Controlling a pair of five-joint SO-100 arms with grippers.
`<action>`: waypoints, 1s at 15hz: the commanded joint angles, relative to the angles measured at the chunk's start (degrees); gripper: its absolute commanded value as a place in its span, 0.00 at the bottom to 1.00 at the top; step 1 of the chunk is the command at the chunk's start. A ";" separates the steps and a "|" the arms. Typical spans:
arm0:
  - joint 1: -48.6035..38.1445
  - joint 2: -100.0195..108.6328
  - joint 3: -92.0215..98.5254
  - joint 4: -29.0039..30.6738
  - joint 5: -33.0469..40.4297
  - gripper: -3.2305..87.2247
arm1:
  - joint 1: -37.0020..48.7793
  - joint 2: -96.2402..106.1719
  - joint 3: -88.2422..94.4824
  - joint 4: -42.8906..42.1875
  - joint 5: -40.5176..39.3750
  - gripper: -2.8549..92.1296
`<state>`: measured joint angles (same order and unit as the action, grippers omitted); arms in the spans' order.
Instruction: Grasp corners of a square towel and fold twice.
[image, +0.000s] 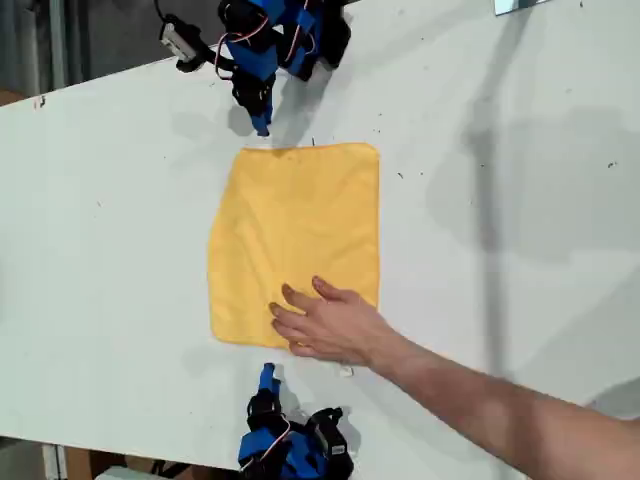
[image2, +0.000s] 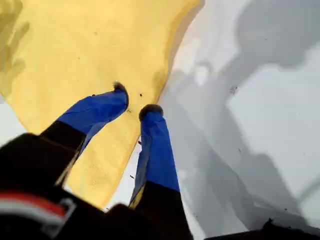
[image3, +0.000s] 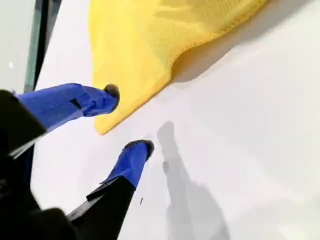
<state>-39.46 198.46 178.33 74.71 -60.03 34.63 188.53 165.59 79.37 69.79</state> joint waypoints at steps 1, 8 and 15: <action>0.70 0.35 0.18 0.09 0.26 0.17 | 5.71 -0.26 -1.41 1.05 -0.62 0.08; 0.70 0.35 0.18 0.09 0.26 0.17 | -0.62 -0.26 -0.35 -4.48 -0.09 0.04; 0.70 0.35 0.18 0.09 0.26 0.17 | -13.10 0.18 -3.25 -4.13 3.25 0.10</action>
<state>-39.46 198.46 178.33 74.71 -60.03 23.20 188.53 165.59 76.20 71.28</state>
